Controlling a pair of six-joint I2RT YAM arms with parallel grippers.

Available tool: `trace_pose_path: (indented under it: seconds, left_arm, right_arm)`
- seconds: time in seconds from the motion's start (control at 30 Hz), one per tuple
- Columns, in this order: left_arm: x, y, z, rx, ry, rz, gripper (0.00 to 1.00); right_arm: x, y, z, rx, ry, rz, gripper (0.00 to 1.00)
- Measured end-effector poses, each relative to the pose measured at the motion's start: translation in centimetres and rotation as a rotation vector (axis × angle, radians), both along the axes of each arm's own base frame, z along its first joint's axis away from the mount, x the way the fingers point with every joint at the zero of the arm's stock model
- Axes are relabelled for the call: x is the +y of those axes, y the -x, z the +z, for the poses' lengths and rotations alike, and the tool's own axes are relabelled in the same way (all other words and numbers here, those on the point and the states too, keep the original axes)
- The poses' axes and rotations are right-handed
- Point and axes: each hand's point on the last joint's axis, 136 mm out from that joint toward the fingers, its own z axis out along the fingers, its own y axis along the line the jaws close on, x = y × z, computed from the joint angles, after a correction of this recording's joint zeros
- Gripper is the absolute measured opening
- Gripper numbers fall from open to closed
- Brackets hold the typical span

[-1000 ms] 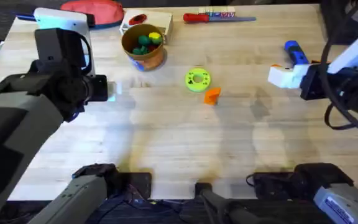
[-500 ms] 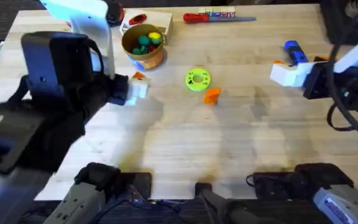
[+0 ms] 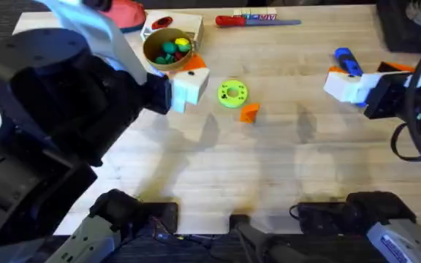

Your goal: Pick up the gripper from the table and insert it into the empty holder that is missing its gripper. Then pick up a screw, insert it into the mounting hole, and use the screwdriver to tighten it. Finally, clean up the table by picking up the vegetable and placing it into the bucket.

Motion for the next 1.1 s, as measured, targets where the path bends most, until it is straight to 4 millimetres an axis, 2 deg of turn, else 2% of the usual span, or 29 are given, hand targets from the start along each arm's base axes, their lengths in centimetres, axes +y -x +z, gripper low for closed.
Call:
trace_pose_path:
  seconds: [0.17, 0.57, 0.8, 0.9, 1.1]
  left_arm:
    - [-0.4, -0.7, 3.0, -0.11, 0.063, -0.003, 0.986]
    - [-0.3, -0.4, 1.9, -0.061, 0.051, -0.001, 0.986]
    - [-0.9, -0.3, 2.5, -0.088, 0.075, -0.035, 0.986]
    - [-1.2, 0.8, 1.7, -0.104, 0.093, -0.074, 0.986]
    - [-1.4, 4.9, -0.6, -0.195, 0.159, -0.189, 0.987]
  right_arm:
    - [0.0, 0.1, -0.2, 0.008, 0.0, 0.0, 0.992]
    - [0.0, 2.1, -3.2, 0.157, 0.0, 0.0, 0.99]
    - [0.0, 4.4, -5.8, 0.301, -0.002, -0.002, 0.992]
    - [0.0, 5.9, -7.2, 0.381, -0.001, -0.002, 0.991]
    - [0.0, 9.4, -9.6, 0.555, -0.001, -0.002, 0.991]
